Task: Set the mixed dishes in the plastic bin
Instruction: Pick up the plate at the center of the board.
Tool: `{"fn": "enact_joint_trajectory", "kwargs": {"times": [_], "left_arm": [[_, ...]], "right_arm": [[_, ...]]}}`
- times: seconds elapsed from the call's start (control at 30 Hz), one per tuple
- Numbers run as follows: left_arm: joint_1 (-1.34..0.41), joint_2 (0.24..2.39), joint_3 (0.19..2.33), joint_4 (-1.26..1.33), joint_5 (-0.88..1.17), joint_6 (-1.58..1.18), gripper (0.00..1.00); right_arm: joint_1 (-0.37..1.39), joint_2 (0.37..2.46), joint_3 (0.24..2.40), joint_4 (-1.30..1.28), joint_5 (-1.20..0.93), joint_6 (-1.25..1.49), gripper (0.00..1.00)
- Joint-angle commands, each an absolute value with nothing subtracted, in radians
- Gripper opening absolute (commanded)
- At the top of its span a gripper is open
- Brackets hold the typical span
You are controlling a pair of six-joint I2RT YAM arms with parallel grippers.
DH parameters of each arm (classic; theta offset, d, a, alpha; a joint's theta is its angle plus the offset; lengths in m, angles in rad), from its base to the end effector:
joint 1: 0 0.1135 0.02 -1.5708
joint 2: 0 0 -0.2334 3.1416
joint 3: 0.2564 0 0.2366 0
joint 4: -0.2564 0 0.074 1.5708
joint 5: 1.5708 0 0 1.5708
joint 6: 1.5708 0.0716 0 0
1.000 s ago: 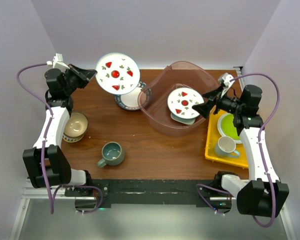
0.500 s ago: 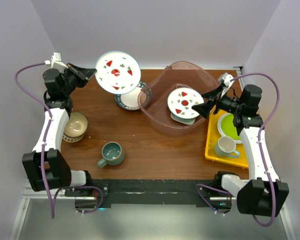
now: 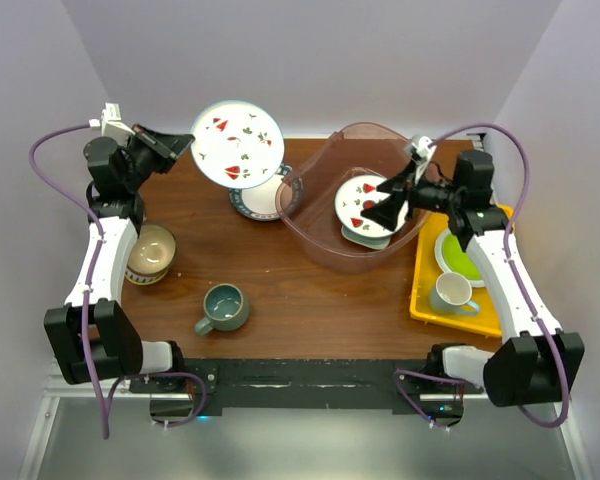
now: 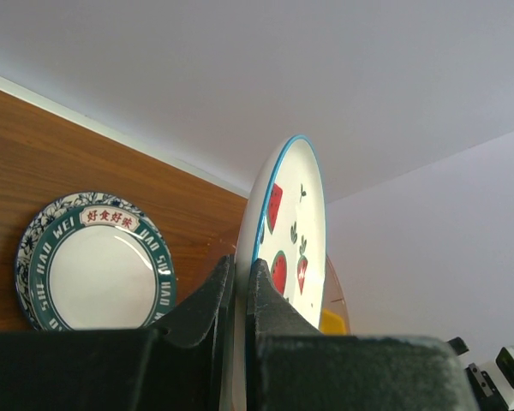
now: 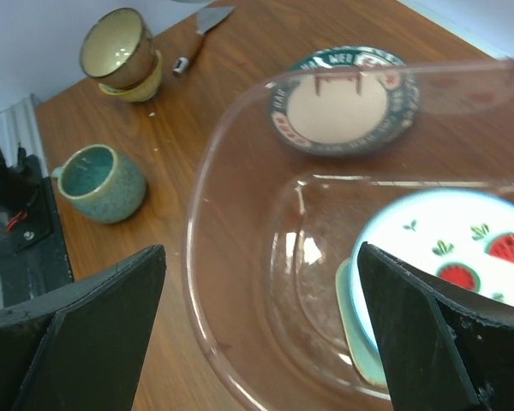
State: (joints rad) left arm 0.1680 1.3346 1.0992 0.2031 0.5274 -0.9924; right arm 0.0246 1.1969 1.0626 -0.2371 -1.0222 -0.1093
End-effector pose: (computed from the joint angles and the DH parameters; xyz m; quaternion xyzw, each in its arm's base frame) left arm 0.3390 0.0209 0.3410 -0.2286 0.6795 -0.4406 0.5403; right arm 0.2718 0.0678 0.3192 -0.3236 0.6999 0.3826 0.5089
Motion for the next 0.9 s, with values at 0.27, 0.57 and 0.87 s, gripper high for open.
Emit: {"fn": "enact_joint_trajectory", "kwargs": {"times": [0.27, 0.57, 0.87], "left_arm": [[0.075, 1.279, 1.083, 0.419, 0.563, -1.111, 0.00], [-0.020, 1.316, 1.019, 0.483, 0.551, -1.161, 0.00], [-0.023, 1.339, 0.994, 0.505, 0.594, -1.160, 0.00]], "right_arm": [[0.314, 1.406, 1.260, 0.027, -0.676, 0.396, 0.98], [0.460, 1.725, 1.480, -0.020, -0.393, 0.661, 0.96], [0.437, 1.687, 1.336, 0.238, -0.512, 0.817, 0.00]]}}
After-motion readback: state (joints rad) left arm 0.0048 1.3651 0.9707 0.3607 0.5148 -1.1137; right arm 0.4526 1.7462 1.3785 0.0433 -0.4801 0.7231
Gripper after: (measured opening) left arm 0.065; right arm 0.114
